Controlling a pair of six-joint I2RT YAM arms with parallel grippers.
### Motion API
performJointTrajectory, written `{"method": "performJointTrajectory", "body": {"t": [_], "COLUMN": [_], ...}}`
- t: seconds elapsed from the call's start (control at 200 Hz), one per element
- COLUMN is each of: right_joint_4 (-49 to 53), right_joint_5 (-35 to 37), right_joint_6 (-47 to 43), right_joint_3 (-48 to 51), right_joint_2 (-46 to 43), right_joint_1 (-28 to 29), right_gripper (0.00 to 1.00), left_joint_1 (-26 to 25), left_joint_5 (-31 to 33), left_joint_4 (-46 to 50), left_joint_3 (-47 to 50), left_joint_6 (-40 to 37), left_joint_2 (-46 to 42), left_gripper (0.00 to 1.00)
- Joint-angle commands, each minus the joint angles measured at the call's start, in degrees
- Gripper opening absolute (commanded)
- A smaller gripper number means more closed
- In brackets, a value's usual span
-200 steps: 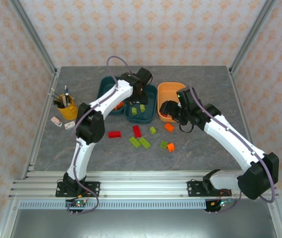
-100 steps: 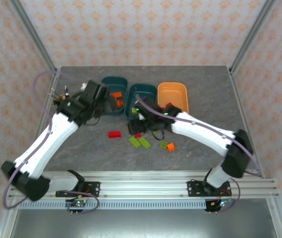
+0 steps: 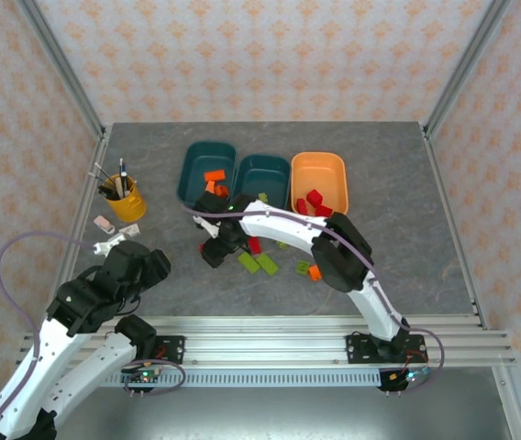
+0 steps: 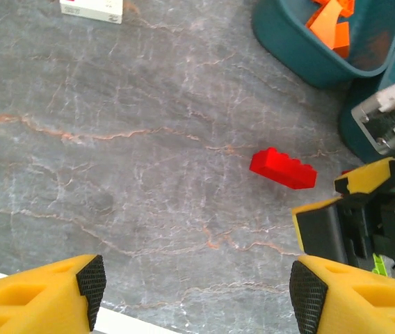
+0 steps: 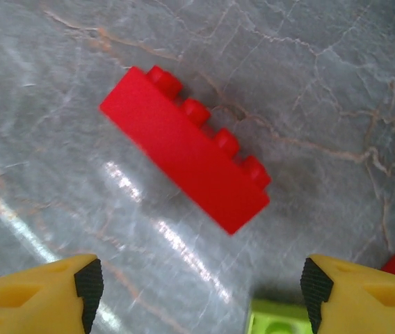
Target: Sort the legos into containers by color
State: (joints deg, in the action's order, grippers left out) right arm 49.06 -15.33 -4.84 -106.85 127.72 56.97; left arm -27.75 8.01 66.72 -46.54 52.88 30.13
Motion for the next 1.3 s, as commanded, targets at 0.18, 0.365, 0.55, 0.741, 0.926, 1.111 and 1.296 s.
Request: {"method": "performJointTrajectory", "body": {"t": [0.18, 0.365, 0.55, 0.741, 0.926, 1.111, 1.296], "right_joint_4": [5.52, 5.43, 4.23, 3.62, -0.43, -4.26, -4.67], "right_joint_5": [6.02, 4.16, 2.46, 2.26, 3.44, 7.38, 10.65], "right_joint_6": [-1.19, -0.21, 1.65, 2.87, 6.68, 14.42, 22.20], "right_joint_3": [-11.70, -14.22, -14.44, -13.64, -8.46, 2.36, 14.94], "right_joint_2": [9.26, 11.67, 11.61, 10.15, 2.12, -12.05, -24.42], "right_joint_1": [0.08, 0.16, 0.33, 0.48, -0.38, -5.37, -16.10], "right_gripper": [0.74, 0.62, 0.40, 0.24, 0.15, 0.14, 0.14], "left_joint_1": [-0.08, -0.11, -0.05, -0.11, -0.04, -0.25, -2.79], "left_joint_5": [0.79, 0.63, 0.44, -0.36, -3.46, -9.85, -13.25], "left_joint_4": [2.94, 3.06, 2.69, 1.25, -2.76, -10.94, -18.59], "left_joint_3": [-2.33, -2.67, -2.46, -2.00, -2.45, -5.33, -11.98], "left_joint_6": [0.65, 0.78, 0.78, 0.47, -2.28, -6.04, -10.31], "left_joint_2": [1.42, 1.25, 0.98, 1.55, 3.66, 10.09, 22.05], "left_gripper": [0.73, 0.72, 0.71, 0.71, 0.71, 0.72, 0.72]}}
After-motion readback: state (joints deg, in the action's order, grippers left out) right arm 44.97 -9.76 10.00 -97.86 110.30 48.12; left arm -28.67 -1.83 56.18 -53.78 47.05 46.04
